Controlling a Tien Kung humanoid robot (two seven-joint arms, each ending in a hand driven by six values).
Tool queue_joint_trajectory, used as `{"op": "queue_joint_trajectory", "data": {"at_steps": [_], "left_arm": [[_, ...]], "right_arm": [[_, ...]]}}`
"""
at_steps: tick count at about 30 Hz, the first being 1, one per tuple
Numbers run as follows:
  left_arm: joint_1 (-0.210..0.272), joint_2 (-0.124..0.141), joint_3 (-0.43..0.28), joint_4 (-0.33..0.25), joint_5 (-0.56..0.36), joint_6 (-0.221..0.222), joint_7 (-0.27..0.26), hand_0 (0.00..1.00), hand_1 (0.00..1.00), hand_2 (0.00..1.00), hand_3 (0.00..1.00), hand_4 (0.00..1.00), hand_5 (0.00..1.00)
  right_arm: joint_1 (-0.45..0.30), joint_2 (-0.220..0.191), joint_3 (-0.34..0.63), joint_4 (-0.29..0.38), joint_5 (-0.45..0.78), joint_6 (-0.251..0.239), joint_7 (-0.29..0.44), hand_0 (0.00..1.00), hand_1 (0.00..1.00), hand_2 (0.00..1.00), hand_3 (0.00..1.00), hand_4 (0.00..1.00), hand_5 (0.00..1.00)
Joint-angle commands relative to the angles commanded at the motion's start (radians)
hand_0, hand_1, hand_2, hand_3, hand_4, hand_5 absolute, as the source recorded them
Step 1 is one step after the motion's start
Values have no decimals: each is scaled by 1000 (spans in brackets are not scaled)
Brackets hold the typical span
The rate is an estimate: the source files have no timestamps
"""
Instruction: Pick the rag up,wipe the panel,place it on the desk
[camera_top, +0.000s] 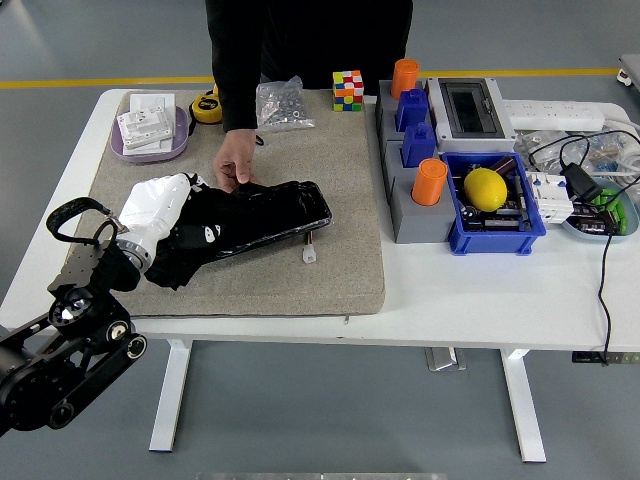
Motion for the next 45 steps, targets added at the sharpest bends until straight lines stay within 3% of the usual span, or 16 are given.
{"op": "queue_joint_trajectory", "data": {"at_steps": [12, 32, 45], "left_arm": [[-63, -49, 69, 49, -25, 7, -5, 221, 70, 403, 266, 2, 2], [-221, -124, 206, 178, -97, 22, -23, 221, 74, 403, 270, 2, 2], [-290, -154, 274, 214, -131, 23, -25, 221, 75, 404, 271, 2, 2]], "right_arm": [[5, -2, -7, 1, -4, 2, -3, 687, 461, 645, 621, 998, 694], [19, -15, -27, 3, -10, 4, -11, 687, 462, 644, 621, 998, 694], [25, -17, -29, 5, -16, 4, -17, 686, 461, 644, 622, 998, 695]]}}
